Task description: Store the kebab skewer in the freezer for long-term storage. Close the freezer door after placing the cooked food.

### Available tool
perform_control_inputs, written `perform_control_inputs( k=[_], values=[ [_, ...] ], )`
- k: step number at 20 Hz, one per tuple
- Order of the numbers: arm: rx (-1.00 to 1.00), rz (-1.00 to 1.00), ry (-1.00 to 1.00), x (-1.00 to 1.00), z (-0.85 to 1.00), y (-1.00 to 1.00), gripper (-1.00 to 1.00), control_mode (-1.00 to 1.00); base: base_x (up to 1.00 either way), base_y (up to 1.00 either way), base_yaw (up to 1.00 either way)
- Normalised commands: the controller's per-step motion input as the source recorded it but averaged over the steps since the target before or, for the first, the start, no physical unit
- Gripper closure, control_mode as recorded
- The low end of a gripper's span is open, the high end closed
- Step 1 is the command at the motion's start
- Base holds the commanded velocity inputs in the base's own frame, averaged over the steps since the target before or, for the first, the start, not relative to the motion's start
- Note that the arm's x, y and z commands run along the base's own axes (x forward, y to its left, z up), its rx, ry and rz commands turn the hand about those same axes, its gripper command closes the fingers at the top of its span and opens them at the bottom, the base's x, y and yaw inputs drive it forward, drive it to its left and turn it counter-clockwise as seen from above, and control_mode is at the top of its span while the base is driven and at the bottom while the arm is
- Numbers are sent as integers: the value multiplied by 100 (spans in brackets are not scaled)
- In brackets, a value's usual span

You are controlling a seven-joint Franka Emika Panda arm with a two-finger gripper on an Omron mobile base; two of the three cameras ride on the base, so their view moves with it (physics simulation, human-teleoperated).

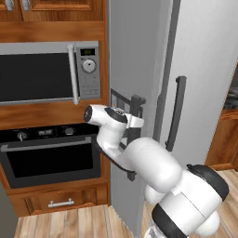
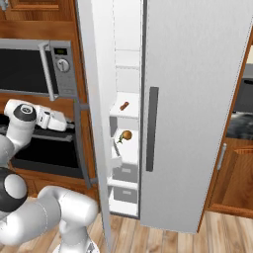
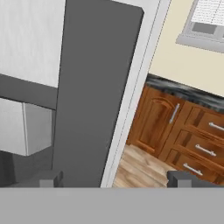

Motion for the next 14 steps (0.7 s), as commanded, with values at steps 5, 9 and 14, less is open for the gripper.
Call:
perform_control_inputs(
  k=[5,9,14],
  values=[
    [0,1,5,34,-5,-68,-100,-100,0,0,0],
    [6,10,0,18,0,-69,-100,-100,0,0,0],
    [9,10,1,14,0,-53,-100,-100,0,0,0]
  ],
)
